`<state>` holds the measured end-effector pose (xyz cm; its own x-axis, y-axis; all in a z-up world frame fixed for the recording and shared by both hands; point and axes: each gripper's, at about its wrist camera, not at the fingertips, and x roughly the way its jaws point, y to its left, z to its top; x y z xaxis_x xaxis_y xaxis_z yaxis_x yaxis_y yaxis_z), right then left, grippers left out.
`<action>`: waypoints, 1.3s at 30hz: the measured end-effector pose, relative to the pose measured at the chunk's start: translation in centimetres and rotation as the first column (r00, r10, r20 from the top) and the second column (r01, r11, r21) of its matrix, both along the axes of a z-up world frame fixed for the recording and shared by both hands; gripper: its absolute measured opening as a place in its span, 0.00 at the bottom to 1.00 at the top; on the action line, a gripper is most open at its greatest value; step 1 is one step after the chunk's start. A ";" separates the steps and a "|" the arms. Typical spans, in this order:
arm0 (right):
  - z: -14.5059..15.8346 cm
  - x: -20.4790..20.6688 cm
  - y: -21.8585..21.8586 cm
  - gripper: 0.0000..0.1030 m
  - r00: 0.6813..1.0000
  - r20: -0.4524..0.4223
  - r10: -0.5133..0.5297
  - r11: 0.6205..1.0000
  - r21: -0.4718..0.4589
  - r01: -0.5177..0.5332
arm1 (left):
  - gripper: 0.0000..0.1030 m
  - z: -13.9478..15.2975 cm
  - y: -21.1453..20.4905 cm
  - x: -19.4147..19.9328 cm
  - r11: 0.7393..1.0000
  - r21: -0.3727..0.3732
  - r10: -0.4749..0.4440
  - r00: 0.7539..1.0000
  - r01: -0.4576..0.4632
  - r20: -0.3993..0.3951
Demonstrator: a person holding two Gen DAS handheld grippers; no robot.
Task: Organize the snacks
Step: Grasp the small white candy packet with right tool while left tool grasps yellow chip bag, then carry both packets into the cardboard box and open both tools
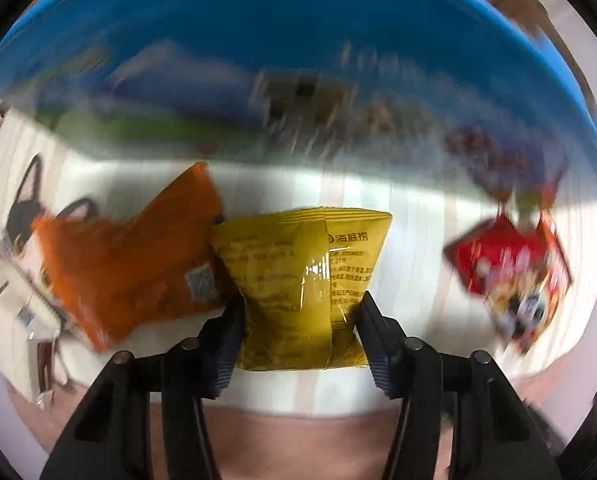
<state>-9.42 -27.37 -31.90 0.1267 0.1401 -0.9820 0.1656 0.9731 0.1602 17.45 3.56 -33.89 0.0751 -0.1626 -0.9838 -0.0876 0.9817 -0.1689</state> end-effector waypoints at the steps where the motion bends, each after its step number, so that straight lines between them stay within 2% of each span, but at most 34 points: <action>1: 0.1 -0.5 -0.1 0.41 1.000 -0.004 0.000 1.000 0.007 0.000 | 0.50 0.1 0.1 -1.2 1.000 0.017 -0.017 1.000 0.017 -0.001; 4: -0.2 -1.3 -0.8 0.41 1.000 -0.013 -0.003 0.999 0.036 0.003 | 0.50 0.1 0.4 -4.4 0.998 0.053 -0.045 0.999 0.045 -0.010; 8: -0.1 -2.6 -1.1 0.40 1.000 -0.011 0.006 0.998 0.065 -0.005 | 0.49 0.2 0.6 -7.7 0.997 0.057 -0.058 0.998 0.060 -0.025; 11: 0.5 -3.6 -1.2 0.40 1.000 -0.003 0.011 0.997 0.082 -0.011 | 0.49 1.1 0.7 -9.0 0.997 0.051 -0.056 0.998 0.057 -0.007; 13: 1.2 -3.9 -1.3 0.40 1.000 0.008 0.014 0.995 0.101 -0.015 | 0.49 2.3 1.1 -9.7 0.998 0.044 -0.056 0.998 0.055 0.016; 16: 3.2 -4.7 -1.7 0.40 0.999 0.036 0.020 0.991 0.135 -0.025 | 0.49 5.7 0.9 -9.8 0.998 0.021 -0.057 0.995 0.055 0.078; 19: 7.0 -3.4 -1.7 0.40 0.996 0.081 0.023 0.983 0.178 -0.037 | 0.49 9.8 0.9 -9.4 0.998 -0.009 -0.056 0.987 0.058 0.150; 22: 10.9 -2.6 -1.5 0.40 0.989 0.145 0.024 0.974 0.218 -0.055 | 0.49 14.6 1.3 -7.1 0.997 -0.045 -0.051 0.973 0.063 0.224; 27: 18.1 1.6 -1.1 0.40 0.962 0.272 0.029 0.967 0.235 -0.096 | 0.49 20.1 1.9 -1.3 0.997 -0.043 -0.045 0.954 0.061 0.297; 29: 20.2 4.3 -0.7 0.40 0.950 0.310 0.042 0.974 0.200 -0.109 | 0.49 20.8 2.0 1.2 0.998 -0.023 -0.046 0.952 0.056 0.303; 32: 21.7 9.1 0.0 0.40 0.938 0.343 0.057 0.986 0.128 -0.107 | 0.49 21.0 2.5 5.0 0.999 0.007 -0.038 0.959 0.037 0.281; 39: 19.8 18.7 0.2 0.40 0.950 0.307 0.052 0.999 -0.005 -0.053 | 0.49 17.8 5.3 12.3 0.995 0.095 -0.011 0.980 -0.008 0.198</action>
<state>9.26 -27.14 -12.10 0.4139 0.1575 -0.8966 0.0568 0.9785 0.1982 29.76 8.83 -16.10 0.2703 -0.0696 -0.9603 -0.0600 0.9942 -0.0889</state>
